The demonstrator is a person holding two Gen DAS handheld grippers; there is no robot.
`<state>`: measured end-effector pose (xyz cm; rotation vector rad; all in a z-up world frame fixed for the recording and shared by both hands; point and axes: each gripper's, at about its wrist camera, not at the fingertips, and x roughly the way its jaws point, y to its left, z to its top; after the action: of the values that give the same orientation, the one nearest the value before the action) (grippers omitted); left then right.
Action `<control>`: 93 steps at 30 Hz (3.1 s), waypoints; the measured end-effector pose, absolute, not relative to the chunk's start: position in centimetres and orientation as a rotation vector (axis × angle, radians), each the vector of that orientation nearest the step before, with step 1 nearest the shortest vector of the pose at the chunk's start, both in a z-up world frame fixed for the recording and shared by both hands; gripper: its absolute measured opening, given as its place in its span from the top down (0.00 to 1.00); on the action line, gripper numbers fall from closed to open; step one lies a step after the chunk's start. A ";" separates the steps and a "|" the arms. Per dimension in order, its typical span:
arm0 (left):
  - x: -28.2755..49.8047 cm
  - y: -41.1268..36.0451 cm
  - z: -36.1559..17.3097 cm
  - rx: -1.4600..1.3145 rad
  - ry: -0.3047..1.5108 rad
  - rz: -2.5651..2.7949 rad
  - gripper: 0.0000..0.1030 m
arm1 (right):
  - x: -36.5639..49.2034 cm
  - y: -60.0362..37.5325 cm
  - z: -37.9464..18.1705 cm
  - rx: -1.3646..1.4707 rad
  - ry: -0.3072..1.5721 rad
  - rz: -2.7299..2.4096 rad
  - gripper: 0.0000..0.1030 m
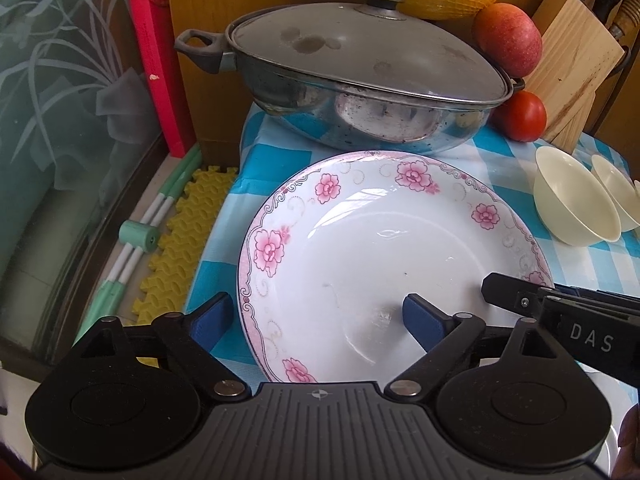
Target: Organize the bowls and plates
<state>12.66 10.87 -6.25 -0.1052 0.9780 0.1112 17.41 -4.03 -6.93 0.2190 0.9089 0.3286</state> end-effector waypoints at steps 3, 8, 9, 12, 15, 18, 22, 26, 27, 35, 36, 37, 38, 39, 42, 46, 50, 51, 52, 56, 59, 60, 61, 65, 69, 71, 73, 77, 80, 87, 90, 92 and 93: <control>12.6 10.9 -6.3 -0.104 0.975 0.109 0.08 | 17.4 -4.0 -6.9 0.217 0.910 0.328 0.75; 12.5 10.9 -6.1 -0.112 0.974 0.091 0.14 | 17.4 -3.9 -6.9 0.213 0.911 0.326 0.76; 12.5 10.8 -6.0 -0.111 0.971 0.081 0.18 | 17.4 -3.9 -6.9 0.213 0.911 0.326 0.76; 12.6 10.7 -5.8 -0.109 0.973 0.089 0.23 | 17.4 -4.0 -6.9 0.215 0.911 0.325 0.76; 12.5 11.4 -5.6 -0.136 0.967 0.108 0.33 | 17.4 -4.0 -6.9 0.217 0.912 0.322 0.76; 12.5 11.6 -5.5 -0.144 0.963 0.120 0.36 | 17.3 -4.0 -6.9 0.227 0.915 0.318 0.76; 12.5 11.7 -5.4 -0.144 0.963 0.128 0.38 | 17.2 -4.2 -6.8 0.249 0.921 0.326 0.76; 12.3 11.5 -5.3 -0.137 0.955 0.130 0.38 | 17.0 -4.2 -6.5 0.248 0.907 0.325 0.76; 12.3 11.5 -5.2 -0.134 0.950 0.131 0.38 | 16.9 -4.2 -6.4 0.249 0.901 0.325 0.76; 12.1 11.4 -5.0 -0.128 0.944 0.134 0.38 | 16.4 -4.0 -6.1 0.239 0.898 0.330 0.76; 12.0 11.4 -5.0 -0.128 0.942 0.134 0.38 | 16.4 -4.0 -6.0 0.236 0.896 0.332 0.76; 12.0 11.4 -5.0 -0.128 0.940 0.135 0.38 | 16.3 -4.0 -5.9 0.235 0.892 0.333 0.76; 12.0 11.4 -4.9 -0.127 0.937 0.135 0.38 | 16.2 -4.0 -5.9 0.236 0.889 0.334 0.76; 11.9 11.3 -4.9 -0.125 0.935 0.136 0.38 | 16.3 -4.0 -5.9 0.233 0.889 0.337 0.76; 11.8 11.3 -4.8 -0.120 0.931 0.136 0.38 | 16.1 -4.0 -5.8 0.234 0.886 0.340 0.76; 11.7 11.1 -4.7 -0.111 0.928 0.134 0.38 | 15.9 -4.0 -5.8 0.230 0.886 0.336 0.76; 11.6 10.9 -4.6 -0.103 0.927 0.133 0.38 | 15.7 -4.0 -5.8 0.228 0.886 0.336 0.76; 11.6 10.9 -4.6 -0.102 0.927 0.132 0.38 | 15.7 -4.0 -5.7 0.228 0.884 0.337 0.76; 11.5 10.9 -4.6 -0.102 0.926 0.130 0.38 | 15.6 -4.1 -5.7 0.231 0.881 0.337 0.76; 11.4 10.7 -4.5 -0.097 0.923 0.125 0.38 | 15.4 -4.0 -5.7 0.218 0.879 0.335 0.76; 11.4 10.6 -4.5 -0.089 0.922 0.126 0.37 | 15.3 -4.0 -5.8 0.218 0.885 0.339 0.76; 11.4 10.6 -4.5 -0.090 0.924 0.124 0.37 | 15.2 -4.0 -5.8 0.220 0.886 0.338 0.76; 11.4 10.6 -4.5 -0.092 0.925 0.124 0.37 | 15.3 -4.0 -5.8 0.220 0.887 0.339 0.76; 11.3 10.5 -4.5 -0.091 0.925 0.122 0.37 | 15.3 -3.9 -5.9 0.219 0.890 0.335 0.76; 11.4 10.6 -4.7 -0.096 0.938 0.114 0.36 | 15.8 -4.2 -6.3 0.240 0.908 0.329 0.76; 11.5 10.8 -5.0 -0.108 0.951 0.105 0.36 | 16.1 -4.4 -6.6 0.249 0.921 0.332 0.76; 11.7 11.0 -5.3 -0.126 0.970 0.096 0.34 | 16.2 -4.5 -6.9 0.261 0.922 0.332 0.75; 11.8 10.8 -5.4 -0.111 0.964 0.095 0.30 | 16.5 -4.5 -6.9 0.250 0.913 0.332 0.74; 12.2 10.7 -5.5 -0.092 0.962 0.119 0.21 | 16.8 -4.6 -7.0 0.260 0.908 0.331 0.72; 13.6 10.8 -5.7 -0.093 0.955 0.119 0.24 | 17.1 -4.2 -6.9 0.226 0.895 0.324 0.70; 13.5 10.2 -5.7 -0.068 0.946 0.124 0.24 | 17.1 -4.1 -6.9 0.214 0.896 0.314 0.74; 13.5 10.3 -5.6 -0.071 0.947 0.123 0.25 | 17.1 -4.2 -6.8 0.222 0.902 0.312 0.74; 13.4 10.3 -5.6 -0.068 0.948 0.123 0.25 | 17.0 -4.3 -6.8 0.225 0.904 0.313 0.74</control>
<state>13.38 10.26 -5.57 -0.0684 0.9483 0.1229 17.03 -4.27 -6.78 0.2247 0.9045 0.3130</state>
